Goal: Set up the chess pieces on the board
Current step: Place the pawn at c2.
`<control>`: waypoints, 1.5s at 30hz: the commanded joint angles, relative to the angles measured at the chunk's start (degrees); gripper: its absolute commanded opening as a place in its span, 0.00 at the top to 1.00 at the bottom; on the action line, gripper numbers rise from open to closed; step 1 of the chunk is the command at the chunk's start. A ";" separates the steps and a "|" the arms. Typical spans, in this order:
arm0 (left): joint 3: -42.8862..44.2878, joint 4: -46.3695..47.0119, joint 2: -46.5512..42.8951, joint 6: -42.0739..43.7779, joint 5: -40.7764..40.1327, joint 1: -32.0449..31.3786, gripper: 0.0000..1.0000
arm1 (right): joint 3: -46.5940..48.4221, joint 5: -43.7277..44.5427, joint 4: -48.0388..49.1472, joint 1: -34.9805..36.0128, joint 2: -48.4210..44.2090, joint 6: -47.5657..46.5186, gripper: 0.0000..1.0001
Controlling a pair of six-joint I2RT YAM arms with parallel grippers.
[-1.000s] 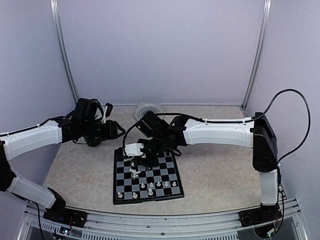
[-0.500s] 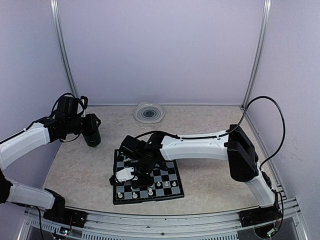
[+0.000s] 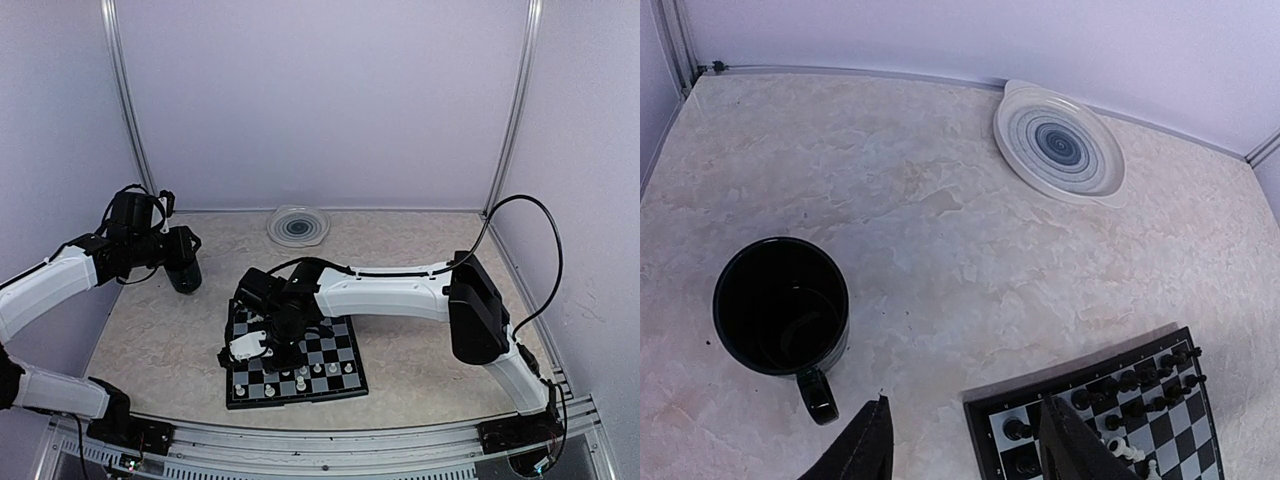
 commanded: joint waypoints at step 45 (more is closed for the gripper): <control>-0.95 0.56 1.07 0.63 3.66 0.54 0.49 | -0.21 3.14 -6.14 1.51 0.78 -0.42 0.93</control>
